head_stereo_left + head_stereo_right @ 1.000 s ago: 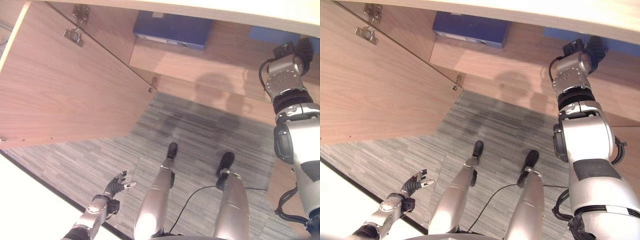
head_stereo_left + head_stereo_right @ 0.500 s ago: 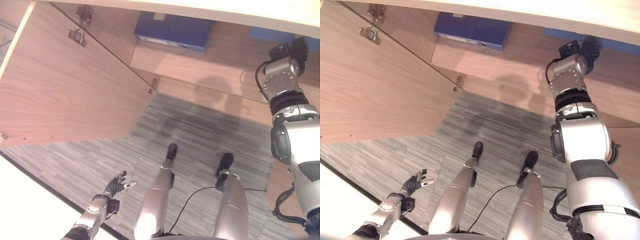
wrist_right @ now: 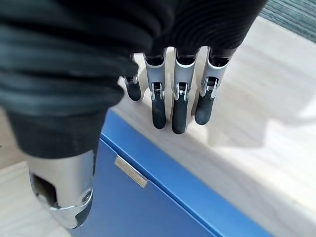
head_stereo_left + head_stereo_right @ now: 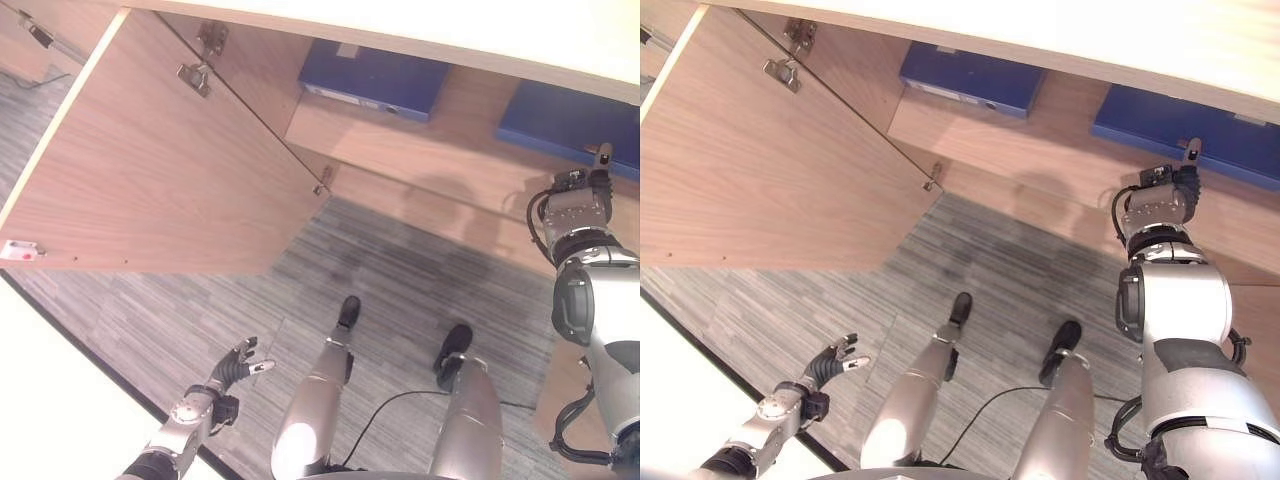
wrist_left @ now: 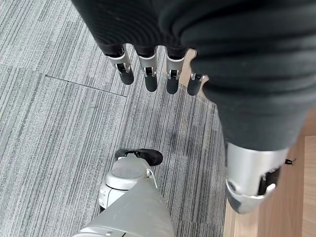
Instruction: Put the empty folder in the office cabinet
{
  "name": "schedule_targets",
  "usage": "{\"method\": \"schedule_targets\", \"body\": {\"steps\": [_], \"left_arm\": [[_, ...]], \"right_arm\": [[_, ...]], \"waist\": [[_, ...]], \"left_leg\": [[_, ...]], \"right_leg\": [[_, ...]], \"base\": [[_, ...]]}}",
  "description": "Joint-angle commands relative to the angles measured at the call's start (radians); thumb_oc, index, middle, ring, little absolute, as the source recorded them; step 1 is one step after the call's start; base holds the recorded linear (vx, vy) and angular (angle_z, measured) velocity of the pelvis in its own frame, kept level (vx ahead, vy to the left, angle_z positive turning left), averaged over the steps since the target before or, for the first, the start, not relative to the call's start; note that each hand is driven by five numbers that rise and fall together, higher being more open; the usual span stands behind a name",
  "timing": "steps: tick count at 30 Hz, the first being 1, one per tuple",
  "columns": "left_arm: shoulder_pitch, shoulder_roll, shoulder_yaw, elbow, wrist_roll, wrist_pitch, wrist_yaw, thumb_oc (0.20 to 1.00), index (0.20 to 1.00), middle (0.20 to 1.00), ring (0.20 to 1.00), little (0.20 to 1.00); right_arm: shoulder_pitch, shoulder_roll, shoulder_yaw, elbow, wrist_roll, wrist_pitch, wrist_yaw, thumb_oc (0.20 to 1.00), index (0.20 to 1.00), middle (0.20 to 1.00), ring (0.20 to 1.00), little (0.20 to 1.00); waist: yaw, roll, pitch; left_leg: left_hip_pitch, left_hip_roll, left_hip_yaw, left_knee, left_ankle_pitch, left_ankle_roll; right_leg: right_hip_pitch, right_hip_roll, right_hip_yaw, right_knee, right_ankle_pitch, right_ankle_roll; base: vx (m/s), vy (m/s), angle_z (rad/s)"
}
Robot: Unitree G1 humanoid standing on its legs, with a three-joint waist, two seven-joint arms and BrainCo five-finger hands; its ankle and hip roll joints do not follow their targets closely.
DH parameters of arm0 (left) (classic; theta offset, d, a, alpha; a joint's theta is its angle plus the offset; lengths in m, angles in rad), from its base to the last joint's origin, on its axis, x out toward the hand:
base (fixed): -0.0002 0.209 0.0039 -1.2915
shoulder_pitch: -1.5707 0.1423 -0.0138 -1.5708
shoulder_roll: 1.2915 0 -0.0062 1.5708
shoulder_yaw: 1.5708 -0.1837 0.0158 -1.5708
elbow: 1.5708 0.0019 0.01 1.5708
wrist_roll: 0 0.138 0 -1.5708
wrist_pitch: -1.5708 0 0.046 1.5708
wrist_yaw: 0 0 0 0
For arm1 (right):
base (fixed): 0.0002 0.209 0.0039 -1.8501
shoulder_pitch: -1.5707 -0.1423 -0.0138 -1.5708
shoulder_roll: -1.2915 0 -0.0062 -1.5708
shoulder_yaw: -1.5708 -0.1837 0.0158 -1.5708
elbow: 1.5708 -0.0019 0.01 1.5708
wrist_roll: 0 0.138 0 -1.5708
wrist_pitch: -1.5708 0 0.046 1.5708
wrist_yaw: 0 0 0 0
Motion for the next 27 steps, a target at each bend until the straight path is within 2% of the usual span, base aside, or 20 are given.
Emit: {"method": "schedule_targets", "body": {"steps": [1,2,12,16,17,21,23,24,27], "left_arm": [[-0.024,0.044,0.017,0.034,0.014,-0.007,0.003,1.0,1.0,1.0,1.0,1.0],[-0.022,0.039,0.02,0.049,0.02,-0.005,0.001,1.0,1.0,1.0,1.0,1.0],[-0.017,0.015,0.047,0.074,0.016,0.001,-0.014,1.0,1.0,1.0,1.0,1.0],[-0.012,-0.005,0.063,0.089,0.019,0.003,-0.023,1.0,1.0,1.0,1.0,1.0],[-0.011,-0.024,0.074,0.094,0.018,0.002,-0.025,1.0,1.0,1.0,1.0,1.0],[0.005,-0.078,0.114,0.139,0.021,0.001,-0.022,1.0,1.0,1.0,1.0,1.0],[0.008,-0.107,0.141,0.188,0.036,-0.005,-0.019,1.0,1.0,1.0,1.0,1.0],[0.01,-0.108,0.141,0.19,0.037,-0.007,-0.019,1.0,1.0,1.0,1.0,1.0],[0.031,-0.155,0.207,0.269,0.066,-0.023,-0.013,1.0,1.0,1.0,1.0,1.0]], "right_arm": [[0.039,-0.039,-0.046,-0.044,0.04,-0.013,-0.003,1.0,1.0,1.0,1.0,1.0],[0.058,-0.016,-0.057,-0.055,0.047,-0.025,-0.005,1.0,1.0,1.0,1.0,1.0],[0.198,0.044,-0.129,-0.072,0.043,-0.032,0.025,1.0,1.0,1.0,1.0,1.0],[0.296,0.098,-0.158,-0.105,0.037,-0.04,0.061,1.0,1.0,1.0,1.0,1.0],[0.361,0.155,-0.153,-0.133,0.024,-0.052,0.088,1.0,1.0,1.0,1.0,1.0],[0.537,0.294,-0.131,-0.221,-0.052,-0.072,0.146,1.0,1.0,1.0,1.0,1.0],[0.634,0.351,-0.095,-0.264,-0.101,-0.072,0.18,1.0,1.0,1.0,1.0,1.0],[0.638,0.354,-0.093,-0.268,-0.102,-0.073,0.178,1.0,1.0,1.0,1.0,1.0],[0.85,0.425,0.019,-0.366,-0.271,-0.062,0.245,1.0,1.0,1.0,1.0,1.0]], "waist": [[0.025,0.016,0.009],[0.029,0.023,0.013],[0.024,0.013,-0.005],[0.017,0.003,-0.01],[0.01,-0.006,-0.013],[-0.017,-0.035,-0.021],[-0.039,-0.054,-0.029],[-0.04,-0.054,-0.029],[-0.097,-0.095,-0.054]], "left_leg": [[-0.006,-0.032,0.026,-0.021,-0.075,0.059],[-0.011,-0.028,0.027,-0.025,-0.046,0.063],[0.041,-0.027,0.026,-0.066,-0.029,0.063],[0.076,-0.019,0.024,-0.095,-0.016,0.062],[0.095,-0.014,0.028,-0.111,-0.01,0.06],[0.155,0.001,0.035,-0.147,-0.002,0.06],[0.192,0.013,0.045,-0.169,0.002,0.058],[0.196,0.014,0.045,-0.172,0.003,0.058],[0.284,0.037,0.073,-0.224,0.007,0.055]], "right_leg": [[0.151,0.063,0.011,0.001,-0.169,0.081],[0.149,0.063,0.0,-0.011,-0.139,0.076],[0.225,0.067,-0.013,-0.094,-0.109,0.079],[0.267,0.069,-0.022,-0.141,-0.088,0.084],[0.286,0.071,-0.025,-0.162,-0.079,0.087],[0.348,0.077,-0.031,-0.219,-0.052,0.09],[0.385,0.079,-0.033,-0.256,-0.033,0.094],[0.389,0.08,-0.033,-0.259,-0.032,0.094],[0.459,0.087,-0.025,-0.332,0.013,0.105]], "base": [[-0.04,0.031,0.05],[-0.04,0.045,0.06],[-0.02,0.029,-0.01],[0.01,0.022,0.0],[0.05,0.065,0.02],[0.05,0.066,0.01],[0.06,0.076,-0.1],[0.05,0.063,-0.2],[0.09,0.127,-0.15]]}}
